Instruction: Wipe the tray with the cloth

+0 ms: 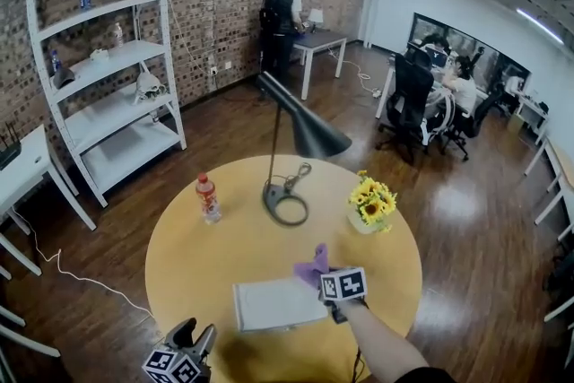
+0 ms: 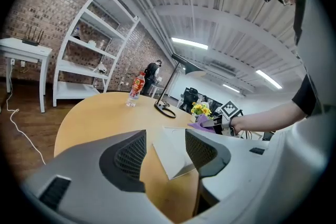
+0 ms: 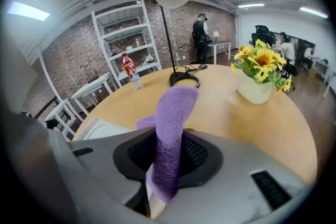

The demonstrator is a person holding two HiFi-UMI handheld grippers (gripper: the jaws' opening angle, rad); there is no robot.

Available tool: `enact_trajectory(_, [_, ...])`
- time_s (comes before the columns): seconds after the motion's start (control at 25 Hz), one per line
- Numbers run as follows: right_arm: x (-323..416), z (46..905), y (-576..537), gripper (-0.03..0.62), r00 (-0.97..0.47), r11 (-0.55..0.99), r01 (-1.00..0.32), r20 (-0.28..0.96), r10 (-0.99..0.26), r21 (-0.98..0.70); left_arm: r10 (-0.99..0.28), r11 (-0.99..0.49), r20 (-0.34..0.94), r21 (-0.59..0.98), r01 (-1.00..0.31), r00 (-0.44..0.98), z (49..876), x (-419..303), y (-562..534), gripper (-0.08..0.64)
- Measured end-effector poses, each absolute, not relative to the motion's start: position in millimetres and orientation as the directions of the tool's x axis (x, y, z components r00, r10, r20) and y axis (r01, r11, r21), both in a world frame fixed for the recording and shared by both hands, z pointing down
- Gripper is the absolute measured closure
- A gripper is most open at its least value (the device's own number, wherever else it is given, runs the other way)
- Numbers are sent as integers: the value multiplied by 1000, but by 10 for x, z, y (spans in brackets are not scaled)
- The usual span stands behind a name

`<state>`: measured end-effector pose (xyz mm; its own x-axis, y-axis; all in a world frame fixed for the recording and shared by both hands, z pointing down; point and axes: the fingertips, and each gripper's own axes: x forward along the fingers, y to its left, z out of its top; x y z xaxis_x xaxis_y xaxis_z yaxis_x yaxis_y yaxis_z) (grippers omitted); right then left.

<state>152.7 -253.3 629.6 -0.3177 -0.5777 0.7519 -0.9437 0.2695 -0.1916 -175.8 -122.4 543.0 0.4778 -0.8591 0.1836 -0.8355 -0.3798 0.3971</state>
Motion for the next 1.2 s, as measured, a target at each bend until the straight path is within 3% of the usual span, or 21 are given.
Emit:
enact_trajectory(0.6, [1477,6348,-1596,492,-332,331,-932,721,-608,-150,-786,-470,180,449,-760,592,5470,-1240,-1332,336])
enact_trajectory(1.0, [1503,6387,-1330,492,-274,305,-947,747,-605,-101,-785,-463,177,469,-752,594,5494,-1361,-1280,336])
enact_trajectory(1.2, [960,6038,-1468,494,-345,442,-895,711,-613,-53,-800,-456,152,476,-752,581,5459,-1578,-1261,336])
